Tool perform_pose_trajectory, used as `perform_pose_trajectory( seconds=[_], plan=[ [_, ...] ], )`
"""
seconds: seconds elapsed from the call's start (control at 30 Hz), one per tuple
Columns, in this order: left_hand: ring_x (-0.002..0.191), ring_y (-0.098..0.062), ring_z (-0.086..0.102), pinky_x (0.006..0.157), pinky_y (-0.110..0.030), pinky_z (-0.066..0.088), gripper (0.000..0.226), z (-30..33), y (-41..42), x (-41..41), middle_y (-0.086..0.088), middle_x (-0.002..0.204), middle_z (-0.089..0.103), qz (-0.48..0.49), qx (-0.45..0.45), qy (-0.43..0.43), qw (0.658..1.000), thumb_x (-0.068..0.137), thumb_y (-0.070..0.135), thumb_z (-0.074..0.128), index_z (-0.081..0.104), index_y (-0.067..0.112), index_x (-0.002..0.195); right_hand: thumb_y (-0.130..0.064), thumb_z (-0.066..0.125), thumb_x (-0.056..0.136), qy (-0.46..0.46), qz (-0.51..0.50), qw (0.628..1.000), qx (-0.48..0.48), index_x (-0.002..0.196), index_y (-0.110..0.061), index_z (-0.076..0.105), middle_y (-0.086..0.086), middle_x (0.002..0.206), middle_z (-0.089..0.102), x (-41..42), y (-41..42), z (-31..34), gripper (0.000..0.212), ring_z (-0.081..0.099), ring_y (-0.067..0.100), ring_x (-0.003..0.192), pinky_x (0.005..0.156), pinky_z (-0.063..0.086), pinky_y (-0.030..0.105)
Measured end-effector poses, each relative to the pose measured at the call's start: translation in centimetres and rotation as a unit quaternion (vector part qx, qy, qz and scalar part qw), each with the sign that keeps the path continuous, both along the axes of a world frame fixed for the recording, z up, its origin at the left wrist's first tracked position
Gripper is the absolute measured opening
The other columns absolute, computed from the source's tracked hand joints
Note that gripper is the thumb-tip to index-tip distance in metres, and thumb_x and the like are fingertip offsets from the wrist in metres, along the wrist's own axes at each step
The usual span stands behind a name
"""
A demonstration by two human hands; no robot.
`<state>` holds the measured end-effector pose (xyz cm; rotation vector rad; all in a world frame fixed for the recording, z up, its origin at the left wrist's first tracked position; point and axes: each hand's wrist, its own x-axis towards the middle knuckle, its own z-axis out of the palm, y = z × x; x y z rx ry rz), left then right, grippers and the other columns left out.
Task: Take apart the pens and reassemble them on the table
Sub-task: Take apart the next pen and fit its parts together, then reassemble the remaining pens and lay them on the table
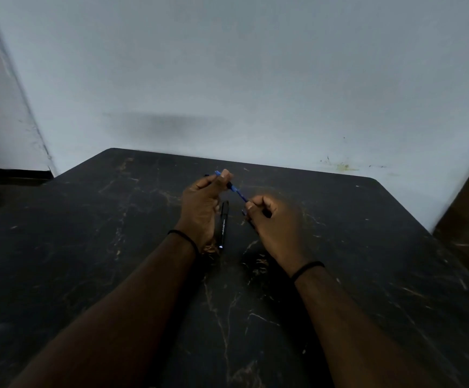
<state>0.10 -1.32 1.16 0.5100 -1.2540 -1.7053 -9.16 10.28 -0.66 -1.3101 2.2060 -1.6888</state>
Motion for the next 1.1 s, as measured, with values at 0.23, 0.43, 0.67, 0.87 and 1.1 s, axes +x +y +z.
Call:
perform_pose_trajectory(
  seconds=[0.23, 0.43, 0.67, 0.87, 1.1],
  plan=[
    [0.044, -0.014, 0.044, 0.051, -0.024, 0.038, 0.047, -0.4, -3.1, 2.0, -0.003, 0.05, 0.05, 0.246, -0.209, -0.312, 0.894, 0.086, 0.043, 0.066, 0.057, 0.012, 0.053, -0.029, 0.058, 0.096, 0.004, -0.019, 1.0, -0.009, 0.078, -0.021, 0.063, -0.003, 0.071, 0.071, 0.2, 0.7, 0.6, 0.02, 0.065, 0.013, 0.067, 0.064, 0.053, 0.031],
    [0.089, -0.034, 0.065, 0.077, -0.038, 0.053, 0.041, -1.5, -4.0, 2.9, -0.014, 0.095, 0.069, 0.246, -0.273, -0.59, 0.719, 0.08, 0.046, 0.054, 0.072, 0.01, 0.088, -0.03, 0.059, 0.094, 0.026, -0.033, 0.999, -0.005, 0.076, -0.023, 0.063, -0.008, 0.068, 0.07, 0.1, 0.5, 0.3, 0.02, 0.065, 0.01, 0.064, 0.065, 0.056, 0.035],
    [0.107, -0.037, 0.054, 0.09, -0.046, 0.043, 0.045, -1.2, -3.8, 2.8, -0.019, 0.116, 0.055, 0.275, -0.28, -0.619, 0.68, 0.08, 0.049, 0.059, 0.066, 0.009, 0.098, -0.029, 0.059, 0.095, -0.021, -0.025, 0.999, -0.033, 0.078, -0.026, 0.062, -0.008, 0.069, 0.071, 0.2, 0.5, 0.2, 0.018, 0.066, 0.01, 0.064, 0.068, 0.059, 0.041],
    [0.071, -0.014, 0.057, 0.062, -0.023, 0.044, 0.033, 0.4, -0.1, 1.2, 0.0, 0.08, 0.055, 0.225, -0.376, -0.313, 0.843, 0.086, 0.042, 0.067, 0.057, 0.022, 0.061, -0.036, 0.058, 0.094, -0.06, -0.073, 0.983, -0.159, 0.086, -0.036, 0.056, -0.009, 0.084, 0.075, 0.3, 0.9, 1.3, 0.008, 0.071, 0.013, 0.074, 0.074, 0.059, 0.045],
    [0.076, 0.0, 0.055, 0.065, -0.02, 0.044, 0.021, 0.0, 2.9, -0.4, 0.012, 0.084, 0.06, -0.034, -0.413, -0.247, 0.876, 0.075, 0.036, 0.08, 0.075, 0.032, 0.094, -0.018, 0.056, 0.099, -0.09, -0.061, 0.957, -0.27, 0.093, -0.028, 0.049, 0.002, 0.1, 0.076, 0.4, 1.2, 2.3, 0.014, 0.072, 0.009, 0.096, 0.072, 0.054, 0.023]
  ],
)
